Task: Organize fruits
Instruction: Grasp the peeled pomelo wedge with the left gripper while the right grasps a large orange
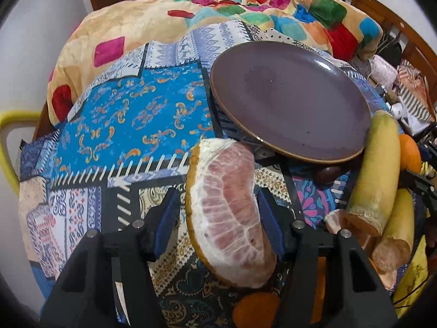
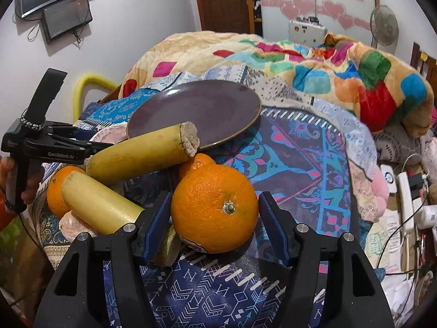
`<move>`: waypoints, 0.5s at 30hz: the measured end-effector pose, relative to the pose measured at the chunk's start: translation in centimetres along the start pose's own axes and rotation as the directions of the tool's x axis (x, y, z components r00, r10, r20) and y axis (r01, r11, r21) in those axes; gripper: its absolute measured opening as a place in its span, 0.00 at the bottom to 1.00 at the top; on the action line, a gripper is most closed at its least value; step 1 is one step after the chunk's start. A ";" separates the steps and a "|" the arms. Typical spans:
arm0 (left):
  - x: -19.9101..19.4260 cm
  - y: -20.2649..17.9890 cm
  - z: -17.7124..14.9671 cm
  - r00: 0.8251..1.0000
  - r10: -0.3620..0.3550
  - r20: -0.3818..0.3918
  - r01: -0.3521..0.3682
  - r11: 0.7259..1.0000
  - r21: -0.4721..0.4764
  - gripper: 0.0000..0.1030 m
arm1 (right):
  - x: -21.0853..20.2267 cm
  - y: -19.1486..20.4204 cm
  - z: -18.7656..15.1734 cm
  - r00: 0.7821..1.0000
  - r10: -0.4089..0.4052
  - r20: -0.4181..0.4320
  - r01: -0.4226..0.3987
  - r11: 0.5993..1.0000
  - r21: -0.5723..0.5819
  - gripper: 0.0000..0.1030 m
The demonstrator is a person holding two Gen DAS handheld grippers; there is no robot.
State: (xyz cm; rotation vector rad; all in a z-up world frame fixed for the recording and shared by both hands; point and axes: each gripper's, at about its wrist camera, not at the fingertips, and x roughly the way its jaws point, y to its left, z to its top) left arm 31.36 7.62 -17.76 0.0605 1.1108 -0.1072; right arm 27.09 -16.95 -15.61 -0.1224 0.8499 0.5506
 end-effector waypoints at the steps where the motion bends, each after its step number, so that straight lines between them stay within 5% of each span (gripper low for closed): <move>1: 0.0 -0.1 0.1 1.000 -0.004 -0.002 0.004 1.000 0.004 0.54 | 0.1 -0.1 0.0 1.000 0.007 -0.006 -0.007 1.000 0.005 0.61; 15: -1.7 0.2 -0.3 0.997 0.024 0.071 -0.024 1.000 0.001 0.47 | -0.3 -0.3 0.0 1.000 0.008 0.015 -0.008 1.000 0.025 0.59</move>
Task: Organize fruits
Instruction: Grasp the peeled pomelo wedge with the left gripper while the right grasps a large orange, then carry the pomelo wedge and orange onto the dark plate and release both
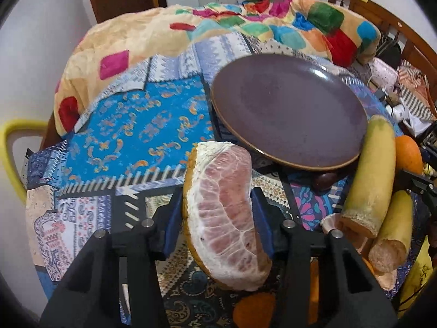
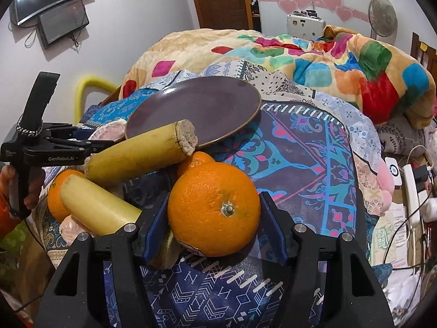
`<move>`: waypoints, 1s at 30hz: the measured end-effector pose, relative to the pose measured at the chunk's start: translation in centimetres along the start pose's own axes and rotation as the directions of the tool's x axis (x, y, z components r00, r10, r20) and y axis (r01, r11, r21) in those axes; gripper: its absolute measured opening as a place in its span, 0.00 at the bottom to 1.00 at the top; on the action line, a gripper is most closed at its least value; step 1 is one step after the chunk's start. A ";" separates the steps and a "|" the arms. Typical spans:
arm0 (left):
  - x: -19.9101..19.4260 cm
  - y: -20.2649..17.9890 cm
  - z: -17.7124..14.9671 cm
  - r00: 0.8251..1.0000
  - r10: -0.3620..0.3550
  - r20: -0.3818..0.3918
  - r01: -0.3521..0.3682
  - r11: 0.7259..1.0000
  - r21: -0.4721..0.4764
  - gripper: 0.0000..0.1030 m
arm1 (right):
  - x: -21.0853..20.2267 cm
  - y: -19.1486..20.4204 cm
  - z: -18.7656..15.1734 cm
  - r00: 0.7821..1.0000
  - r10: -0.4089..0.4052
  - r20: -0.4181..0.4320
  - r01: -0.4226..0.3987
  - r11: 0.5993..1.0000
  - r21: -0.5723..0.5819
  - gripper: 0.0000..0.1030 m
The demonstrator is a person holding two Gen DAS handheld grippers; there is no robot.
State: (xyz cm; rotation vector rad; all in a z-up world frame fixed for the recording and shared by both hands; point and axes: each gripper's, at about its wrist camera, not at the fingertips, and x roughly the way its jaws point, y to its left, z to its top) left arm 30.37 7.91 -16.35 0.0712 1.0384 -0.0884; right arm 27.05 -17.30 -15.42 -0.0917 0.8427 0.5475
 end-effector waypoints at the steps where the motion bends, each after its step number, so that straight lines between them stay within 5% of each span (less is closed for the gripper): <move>1: -0.4 0.2 0.1 1.000 -0.006 0.007 0.006 1.000 -0.009 0.47 | -0.3 0.0 0.1 1.000 -0.001 0.007 0.001 1.000 0.001 0.59; 15: -8.2 0.8 3.0 0.974 0.001 0.225 0.005 1.000 -0.026 0.47 | -4.0 0.8 4.3 0.985 -0.033 0.166 0.036 0.999 -0.016 0.59; 22: -8.8 0.0 5.1 0.959 -0.005 0.283 0.013 1.000 -0.025 0.47 | -4.3 1.8 7.6 0.971 -0.021 0.238 0.031 0.999 -0.037 0.59; 30: -7.5 -1.0 7.5 0.953 -0.013 0.302 0.024 0.999 -0.032 0.47 | -1.3 1.5 10.7 0.974 -0.026 0.226 0.033 0.999 -0.028 0.59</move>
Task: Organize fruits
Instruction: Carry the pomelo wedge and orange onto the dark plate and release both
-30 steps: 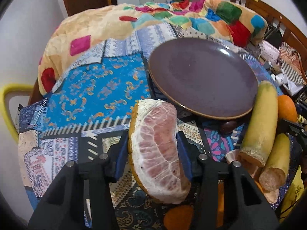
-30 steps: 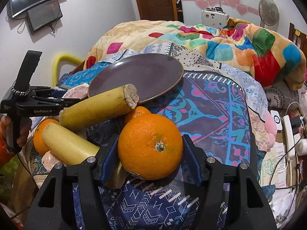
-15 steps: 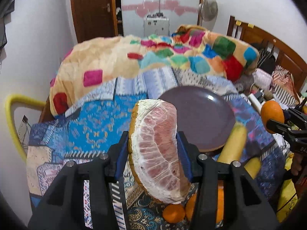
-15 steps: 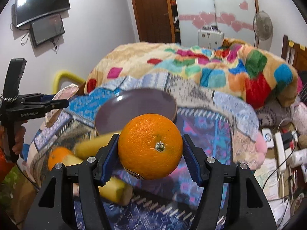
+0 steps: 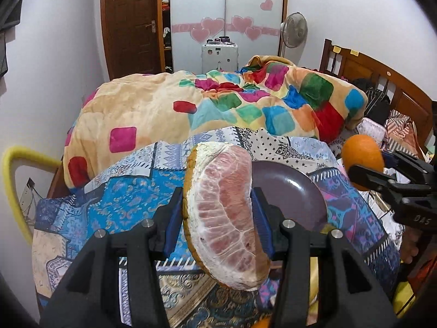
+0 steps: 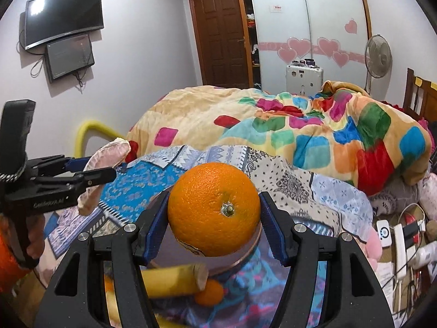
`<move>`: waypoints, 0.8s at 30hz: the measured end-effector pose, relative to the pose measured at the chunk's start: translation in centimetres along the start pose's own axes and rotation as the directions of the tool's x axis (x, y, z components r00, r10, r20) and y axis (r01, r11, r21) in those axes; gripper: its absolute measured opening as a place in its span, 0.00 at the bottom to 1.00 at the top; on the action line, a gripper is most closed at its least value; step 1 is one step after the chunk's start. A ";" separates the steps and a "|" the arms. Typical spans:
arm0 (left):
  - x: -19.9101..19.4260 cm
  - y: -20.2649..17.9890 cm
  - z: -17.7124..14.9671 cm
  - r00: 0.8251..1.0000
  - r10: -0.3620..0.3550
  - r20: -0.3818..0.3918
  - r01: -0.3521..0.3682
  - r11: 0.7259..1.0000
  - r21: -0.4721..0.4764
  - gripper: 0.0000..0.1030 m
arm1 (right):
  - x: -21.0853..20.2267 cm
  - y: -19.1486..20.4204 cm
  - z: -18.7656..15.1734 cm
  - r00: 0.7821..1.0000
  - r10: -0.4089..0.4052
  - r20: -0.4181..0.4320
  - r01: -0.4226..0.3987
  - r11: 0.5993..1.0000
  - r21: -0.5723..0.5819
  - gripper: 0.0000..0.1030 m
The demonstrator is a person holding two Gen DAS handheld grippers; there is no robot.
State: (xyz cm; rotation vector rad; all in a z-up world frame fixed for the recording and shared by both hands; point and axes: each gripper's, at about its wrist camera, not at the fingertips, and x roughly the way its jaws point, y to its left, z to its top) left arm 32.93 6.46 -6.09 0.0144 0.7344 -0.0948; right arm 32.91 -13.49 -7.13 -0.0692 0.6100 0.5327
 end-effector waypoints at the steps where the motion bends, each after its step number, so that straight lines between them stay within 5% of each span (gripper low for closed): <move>1: 0.5 -0.2 0.1 1.000 0.001 -0.002 -0.001 1.000 0.001 0.47 | 0.5 -0.2 0.1 1.000 0.000 -0.009 0.000 1.000 0.003 0.59; 24: 12.0 -1.0 0.7 0.979 0.030 -0.200 -0.031 1.000 0.002 0.47 | 11.1 -1.2 -0.5 0.973 -0.085 -0.216 0.070 0.994 -0.078 0.59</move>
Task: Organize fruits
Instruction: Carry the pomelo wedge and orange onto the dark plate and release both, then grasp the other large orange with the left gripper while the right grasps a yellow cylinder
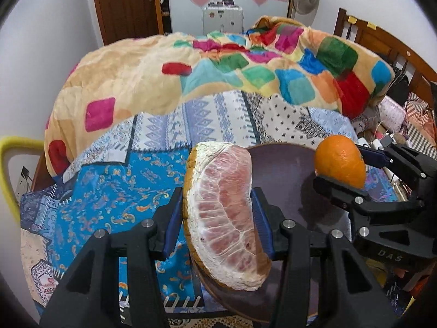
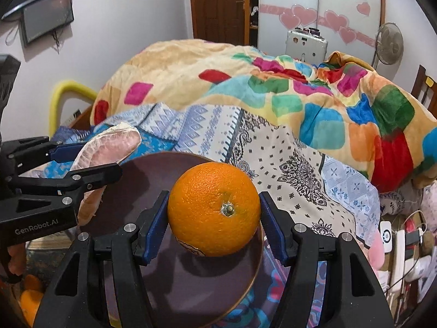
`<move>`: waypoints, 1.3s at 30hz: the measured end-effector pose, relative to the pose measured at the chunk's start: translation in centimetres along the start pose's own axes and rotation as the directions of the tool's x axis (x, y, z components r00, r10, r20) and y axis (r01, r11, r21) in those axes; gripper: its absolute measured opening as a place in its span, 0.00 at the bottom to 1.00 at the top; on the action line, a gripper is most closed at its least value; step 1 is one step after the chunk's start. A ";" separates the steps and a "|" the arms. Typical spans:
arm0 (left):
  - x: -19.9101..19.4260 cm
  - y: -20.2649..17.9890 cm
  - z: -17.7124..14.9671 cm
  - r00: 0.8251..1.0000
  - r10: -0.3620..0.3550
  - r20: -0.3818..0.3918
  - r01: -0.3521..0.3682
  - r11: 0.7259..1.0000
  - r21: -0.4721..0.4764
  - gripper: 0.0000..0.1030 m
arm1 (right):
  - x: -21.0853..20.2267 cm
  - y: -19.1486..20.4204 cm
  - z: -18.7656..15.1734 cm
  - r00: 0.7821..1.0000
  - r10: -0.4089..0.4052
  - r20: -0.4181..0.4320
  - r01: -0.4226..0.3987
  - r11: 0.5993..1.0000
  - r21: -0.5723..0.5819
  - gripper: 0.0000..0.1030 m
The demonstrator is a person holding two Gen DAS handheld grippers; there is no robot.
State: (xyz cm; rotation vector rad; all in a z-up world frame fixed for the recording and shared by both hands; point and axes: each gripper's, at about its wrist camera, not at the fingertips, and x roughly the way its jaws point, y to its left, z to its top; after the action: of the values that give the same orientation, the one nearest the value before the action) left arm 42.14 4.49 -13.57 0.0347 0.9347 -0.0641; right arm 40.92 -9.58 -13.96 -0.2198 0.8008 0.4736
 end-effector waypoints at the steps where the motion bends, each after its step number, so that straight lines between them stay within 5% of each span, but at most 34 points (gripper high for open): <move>1: 0.3 0.1 0.0 1.000 -0.001 -0.007 0.001 1.000 -0.001 0.47 | 0.2 -0.1 0.0 1.000 -0.003 -0.006 0.003 1.000 -0.004 0.59; 12: 2.2 0.6 -0.1 0.998 -0.031 -0.048 0.029 0.999 -0.026 0.47 | 1.4 0.0 -0.2 1.000 -0.007 -0.023 0.007 1.000 -0.001 0.60; 20: 1.1 1.0 0.0 1.000 -0.028 -0.009 0.028 0.999 -0.032 0.49 | 0.5 0.8 -0.1 1.000 0.001 -0.002 -0.001 1.000 -0.024 0.67; 31: -5.6 2.3 -1.8 0.995 0.012 0.098 -0.007 0.999 -0.050 0.49 | -5.2 1.9 -0.3 0.996 0.000 0.092 0.002 1.000 -0.022 0.70; 39: -12.4 1.5 -4.8 0.976 0.073 0.203 -0.071 0.997 -0.017 0.49 | -11.2 3.5 -2.0 0.984 -0.017 0.177 0.029 0.997 -0.069 0.70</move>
State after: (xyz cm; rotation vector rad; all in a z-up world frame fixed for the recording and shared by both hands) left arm 31.07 6.75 -6.48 0.0518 0.7281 0.0039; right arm 31.23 -10.86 -7.14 -0.2496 0.6083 0.4930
